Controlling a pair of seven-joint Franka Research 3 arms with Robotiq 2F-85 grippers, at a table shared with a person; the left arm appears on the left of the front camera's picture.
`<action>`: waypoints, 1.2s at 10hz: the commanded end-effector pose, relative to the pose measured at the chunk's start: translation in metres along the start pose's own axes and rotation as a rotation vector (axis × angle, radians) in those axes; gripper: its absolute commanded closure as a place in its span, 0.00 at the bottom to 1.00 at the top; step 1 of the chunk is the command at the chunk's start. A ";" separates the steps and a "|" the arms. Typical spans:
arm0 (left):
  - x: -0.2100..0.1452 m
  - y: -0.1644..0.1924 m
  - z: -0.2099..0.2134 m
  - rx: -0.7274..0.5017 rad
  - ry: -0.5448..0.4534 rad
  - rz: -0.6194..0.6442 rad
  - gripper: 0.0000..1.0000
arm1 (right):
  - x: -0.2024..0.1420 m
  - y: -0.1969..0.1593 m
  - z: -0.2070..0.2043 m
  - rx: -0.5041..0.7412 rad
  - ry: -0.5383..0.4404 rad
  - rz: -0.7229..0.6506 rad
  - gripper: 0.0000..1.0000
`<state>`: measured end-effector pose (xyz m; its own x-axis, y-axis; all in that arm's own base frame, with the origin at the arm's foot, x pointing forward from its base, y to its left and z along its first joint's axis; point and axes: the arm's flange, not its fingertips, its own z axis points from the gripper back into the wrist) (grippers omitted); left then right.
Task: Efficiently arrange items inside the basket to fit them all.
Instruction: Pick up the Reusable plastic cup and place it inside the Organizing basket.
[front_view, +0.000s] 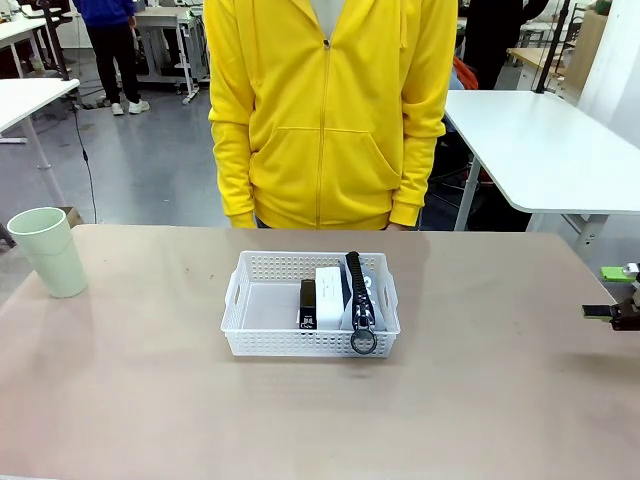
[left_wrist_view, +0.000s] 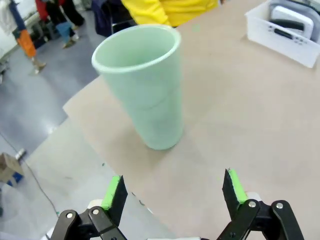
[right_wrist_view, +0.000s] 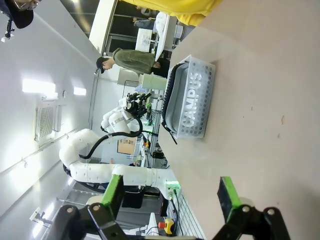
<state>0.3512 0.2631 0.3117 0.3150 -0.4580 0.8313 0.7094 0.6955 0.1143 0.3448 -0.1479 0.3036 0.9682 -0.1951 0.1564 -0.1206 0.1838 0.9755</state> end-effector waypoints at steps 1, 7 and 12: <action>-0.007 0.022 -0.021 0.058 0.010 -0.005 0.00 | -0.003 0.002 0.002 0.005 0.010 0.017 0.00; -0.032 0.035 -0.066 0.108 0.099 -0.017 0.00 | -0.003 0.002 0.002 0.005 0.010 0.017 0.00; -0.038 0.035 -0.095 0.060 0.167 -0.031 0.00 | -0.003 0.002 0.002 0.005 0.010 0.017 0.00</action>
<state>0.4199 0.2513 0.2425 0.4044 -0.5352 0.7416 0.6826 0.7163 0.1447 0.3447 -0.1481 0.3036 0.9681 -0.1955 0.1565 -0.1206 0.1838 0.9755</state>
